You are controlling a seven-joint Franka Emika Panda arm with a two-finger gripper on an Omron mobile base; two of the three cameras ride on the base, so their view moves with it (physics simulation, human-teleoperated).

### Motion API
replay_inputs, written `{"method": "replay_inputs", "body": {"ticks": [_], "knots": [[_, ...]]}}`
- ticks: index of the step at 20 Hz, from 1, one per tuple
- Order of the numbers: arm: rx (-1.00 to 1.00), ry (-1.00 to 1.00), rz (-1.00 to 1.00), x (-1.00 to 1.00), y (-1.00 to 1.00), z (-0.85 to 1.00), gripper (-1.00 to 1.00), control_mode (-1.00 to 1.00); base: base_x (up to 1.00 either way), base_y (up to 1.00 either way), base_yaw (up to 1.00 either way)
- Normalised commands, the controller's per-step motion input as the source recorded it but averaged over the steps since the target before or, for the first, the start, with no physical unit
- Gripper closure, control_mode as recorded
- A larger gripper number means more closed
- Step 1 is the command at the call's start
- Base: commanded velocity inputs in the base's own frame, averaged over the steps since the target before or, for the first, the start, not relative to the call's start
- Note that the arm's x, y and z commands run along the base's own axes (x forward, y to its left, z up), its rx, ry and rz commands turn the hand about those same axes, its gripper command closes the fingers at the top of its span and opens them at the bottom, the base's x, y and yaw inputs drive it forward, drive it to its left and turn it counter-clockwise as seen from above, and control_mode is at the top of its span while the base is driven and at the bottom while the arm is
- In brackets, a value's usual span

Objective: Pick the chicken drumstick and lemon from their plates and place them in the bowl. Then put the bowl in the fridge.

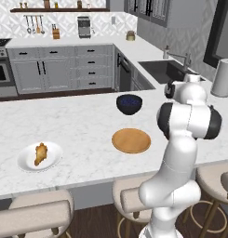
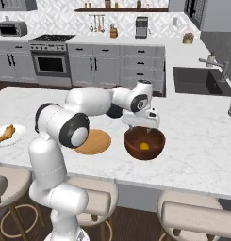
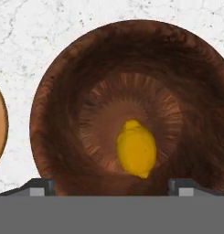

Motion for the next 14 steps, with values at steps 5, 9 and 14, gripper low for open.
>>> {"method": "replay_inputs", "body": {"ticks": [5,9,14], "knots": [[-0.02,0.00,0.12,-0.19,0.98,0.58,-1.00,-1.00,0.00,0.00,0.00],[0.00,0.00,0.02,-0.55,0.94,0.37,-1.00,-1.00,0.00,0.00,0.00],[0.00,0.02,0.06,-0.96,0.95,0.33,-1.00,-1.00,0.00,0.00,0.00]]}}
